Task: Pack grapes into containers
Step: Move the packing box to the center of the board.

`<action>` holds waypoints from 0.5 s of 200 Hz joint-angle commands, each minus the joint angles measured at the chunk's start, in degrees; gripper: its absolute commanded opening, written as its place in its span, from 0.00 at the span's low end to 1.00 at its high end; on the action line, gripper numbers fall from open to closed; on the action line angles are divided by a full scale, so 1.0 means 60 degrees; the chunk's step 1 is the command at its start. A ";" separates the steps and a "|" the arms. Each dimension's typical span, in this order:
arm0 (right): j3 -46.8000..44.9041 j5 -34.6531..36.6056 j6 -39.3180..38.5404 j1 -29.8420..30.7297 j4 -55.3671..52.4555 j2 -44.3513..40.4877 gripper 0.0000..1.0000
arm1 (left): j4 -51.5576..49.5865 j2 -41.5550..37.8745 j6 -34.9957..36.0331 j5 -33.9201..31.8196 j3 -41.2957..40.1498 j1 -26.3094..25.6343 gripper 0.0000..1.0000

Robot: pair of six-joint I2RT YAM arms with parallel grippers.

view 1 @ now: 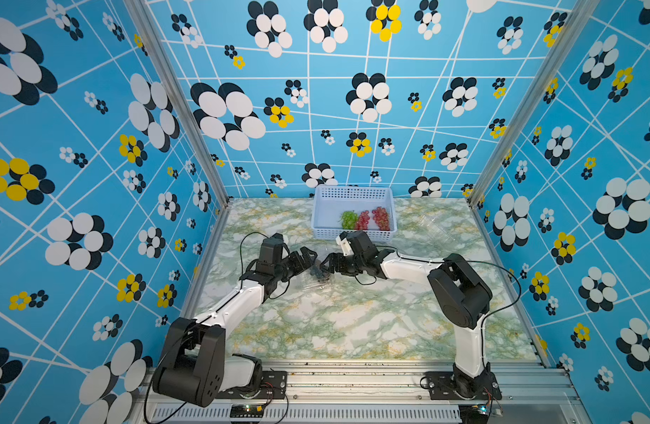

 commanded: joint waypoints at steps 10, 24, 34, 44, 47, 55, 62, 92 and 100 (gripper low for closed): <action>-0.0060 0.0125 0.0646 0.0215 0.0724 0.0006 0.76 | -0.0730 -0.0721 0.0314 -0.0077 -0.0051 0.0330 1.00; 0.0081 0.0281 0.0812 0.0286 0.0754 0.0134 0.74 | -0.0991 -0.0956 0.0361 -0.0076 -0.0088 0.0478 0.99; 0.0253 0.0375 0.0916 0.0340 0.0755 0.0259 0.73 | -0.1102 -0.1095 0.0394 -0.0034 -0.0149 0.0569 0.99; 0.0462 0.0486 0.0982 0.0399 0.0668 0.0404 0.72 | -0.1205 -0.1262 0.0425 -0.0010 -0.0227 0.0630 1.00; 0.0541 0.0515 0.0999 0.0410 0.0632 0.0457 0.71 | -0.1242 -0.1304 0.0438 -0.0013 -0.0244 0.0635 0.99; 0.0740 0.0585 0.1052 0.0469 0.0562 0.0573 0.71 | -0.1347 -0.1420 0.0467 -0.0012 -0.0280 0.0664 1.00; 0.0907 0.0654 0.1087 0.0528 0.0501 0.0703 0.70 | -0.1440 -0.1521 0.0487 0.0001 -0.0309 0.0683 0.99; 0.1693 0.1037 0.1255 0.0739 0.0219 0.1235 0.69 | -0.1649 -0.1960 0.0484 0.0047 -0.0483 0.0778 1.00; 0.1969 0.1092 0.1328 0.0783 0.0145 0.1416 0.68 | -0.1680 -0.2038 0.0467 0.0034 -0.0496 0.0797 0.99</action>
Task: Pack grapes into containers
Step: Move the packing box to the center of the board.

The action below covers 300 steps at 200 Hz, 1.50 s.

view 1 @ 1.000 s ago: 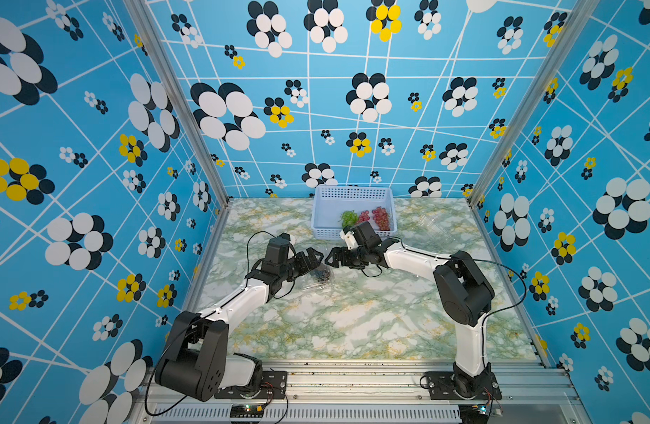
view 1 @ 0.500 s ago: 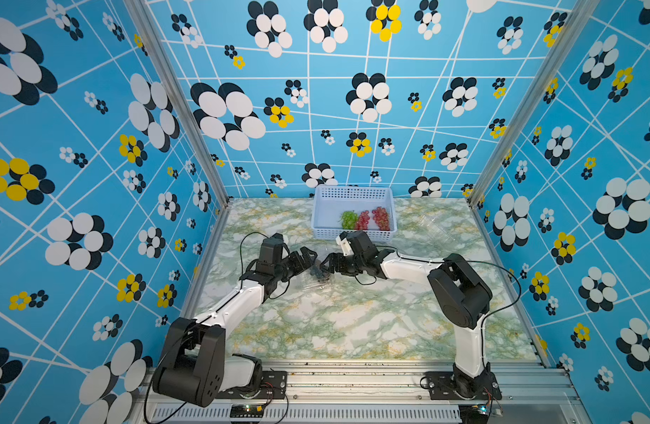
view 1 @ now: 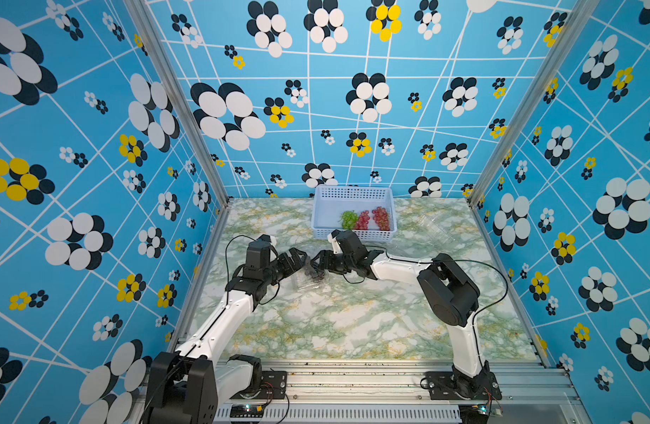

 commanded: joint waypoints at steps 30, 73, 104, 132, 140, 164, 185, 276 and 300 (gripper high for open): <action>0.1973 0.0556 0.0348 0.0340 -0.0745 0.1349 0.67 | -0.0476 -0.0434 0.0149 0.0031 -0.0241 0.0260 1.00; 0.2604 0.0810 -0.0017 0.0337 -0.1174 0.1477 0.68 | 0.0043 -0.0034 -0.0113 0.0125 -0.0181 0.0305 1.00; 0.2218 0.0956 -0.0154 0.0247 -0.1204 0.1068 0.71 | 0.0381 0.0391 -0.0216 0.0103 0.0012 0.0292 1.00; 0.1245 0.1013 -0.0088 0.0101 -0.0832 0.0651 0.72 | 0.0678 0.0687 -0.0328 0.0118 0.0051 0.0287 1.00; 0.1009 0.0989 -0.0124 0.0079 -0.0732 0.0259 0.73 | 0.0727 0.0738 -0.0346 0.0118 0.0048 0.0279 1.00; 0.0334 0.0919 -0.0289 0.0069 -0.0516 -0.0297 0.74 | 0.0815 0.0810 -0.0361 0.0105 -0.0008 0.0277 1.00; -0.0251 0.0769 -0.0409 0.0069 -0.0379 -0.0771 0.75 | 0.0832 0.0821 -0.0336 0.0076 -0.0060 0.0279 0.99; -0.1886 -0.0126 -0.0396 0.0230 0.0718 -0.1445 0.75 | 0.1143 0.1380 -0.0262 -0.0043 -0.0009 0.0287 0.99; -0.1914 -0.0100 -0.0368 0.0289 0.0816 -0.1429 0.75 | 0.1339 0.1537 -0.0277 -0.0058 -0.0028 0.0293 1.00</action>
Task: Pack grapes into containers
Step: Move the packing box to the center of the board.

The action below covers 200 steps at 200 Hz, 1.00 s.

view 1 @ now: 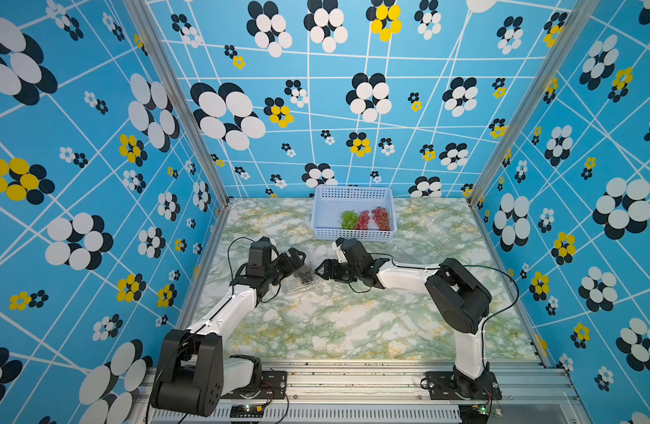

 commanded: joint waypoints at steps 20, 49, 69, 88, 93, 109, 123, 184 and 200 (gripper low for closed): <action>-0.0012 -0.0215 -0.0057 0.0128 0.0462 -0.0277 0.75 | 0.0306 0.0365 0.0076 -0.0112 0.0102 0.0069 0.99; 0.0229 -0.0284 0.0006 0.0127 0.0461 -0.0116 0.75 | 0.0428 0.0527 0.0100 -0.0144 0.0141 0.0079 0.99; 0.0439 -0.0374 0.0056 0.0158 0.0502 -0.0001 0.74 | 0.0431 0.0597 0.0142 -0.0186 0.0199 0.0098 1.00; 0.0629 -0.0458 0.0075 0.0214 0.0532 0.0080 0.74 | 0.0418 0.0645 0.0172 -0.0157 0.0264 0.0155 1.00; 0.0702 -0.0488 0.0075 0.0229 0.0534 0.0097 0.74 | 0.0417 0.0657 0.0183 -0.0145 0.0285 0.0167 1.00; 0.0900 -0.0586 0.0062 0.0281 0.0485 0.0207 0.74 | 0.0388 0.0674 0.0197 -0.0102 0.0316 0.0213 1.00; 0.1088 -0.0610 0.0053 0.0323 0.0361 0.0352 0.74 | 0.0362 0.0674 0.0233 -0.0055 0.0346 0.0280 0.99; 0.1812 -0.0481 0.0029 0.0401 -0.0120 0.1138 0.69 | -0.0155 0.0178 0.0379 0.0149 0.0571 0.0670 0.99; 0.1876 -0.0449 0.0046 0.0408 -0.0132 0.1258 0.69 | -0.0437 -0.0086 0.0420 0.0221 0.0606 0.0822 0.99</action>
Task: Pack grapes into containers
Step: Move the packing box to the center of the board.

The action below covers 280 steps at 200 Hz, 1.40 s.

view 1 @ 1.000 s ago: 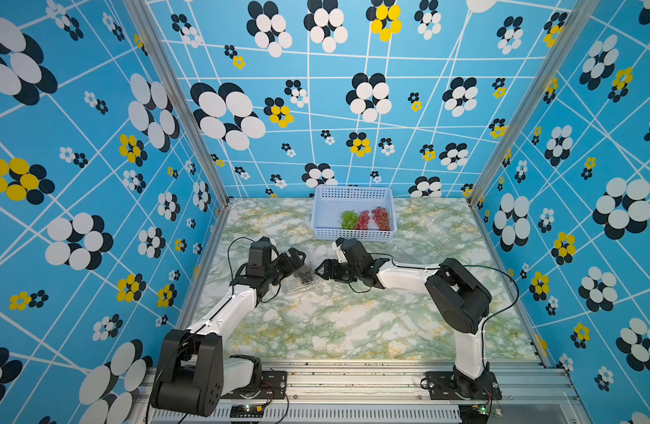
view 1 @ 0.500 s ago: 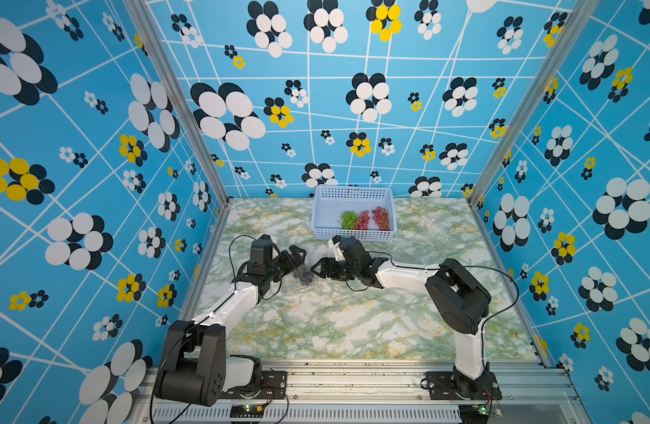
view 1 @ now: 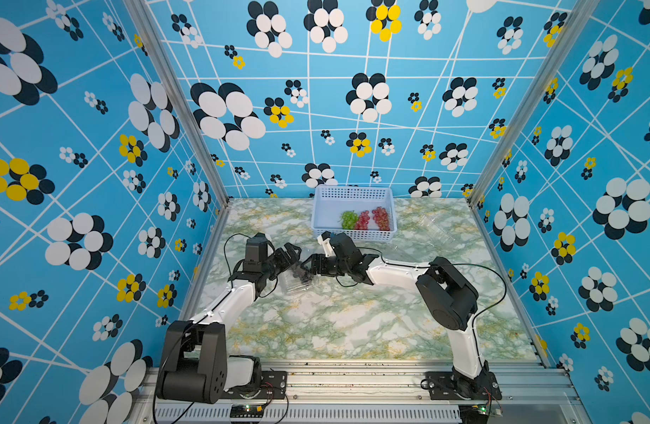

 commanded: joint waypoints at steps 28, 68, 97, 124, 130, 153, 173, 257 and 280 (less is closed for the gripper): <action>0.0260 0.0035 0.0044 0.0051 -0.0442 0.0474 0.68 | -0.1222 -0.1117 0.0288 0.0222 0.0210 0.0360 0.99; 0.0202 0.0101 -0.0026 0.0051 -0.0486 0.0404 0.68 | -0.1497 -0.1818 0.0007 0.0363 -0.0670 0.0366 1.00; 0.0195 0.0114 -0.0048 0.0049 -0.0471 0.0357 0.68 | -0.0642 -0.1781 -0.0533 0.0631 -0.1511 0.0297 0.99; 0.0272 0.0173 -0.0068 0.0051 -0.0542 0.0349 0.68 | -0.0113 -0.1473 -0.0748 0.0564 -0.1665 -0.0006 0.99; 0.0293 0.0187 -0.0079 0.0051 -0.0555 0.0367 0.68 | -0.0032 -0.1374 -0.0771 0.0541 -0.1662 -0.0063 0.99; 0.0454 0.0232 -0.0090 0.0051 -0.0639 0.0413 0.68 | 0.0508 -0.0998 -0.0931 0.0583 -0.1620 -0.0116 0.99; 0.0634 0.0282 -0.0090 0.0051 -0.0695 0.0499 0.67 | 0.0692 -0.0728 -0.0930 0.0563 -0.1481 -0.0108 0.99; 0.2086 0.0694 -0.0316 0.0012 -0.1565 0.1280 0.67 | 0.1428 0.0015 -0.1054 0.0510 -0.1188 0.0229 0.99; 0.2537 0.0767 -0.0324 -0.0050 -0.1711 0.1506 0.67 | 0.1807 0.0305 -0.1152 0.0580 -0.1146 0.0376 0.99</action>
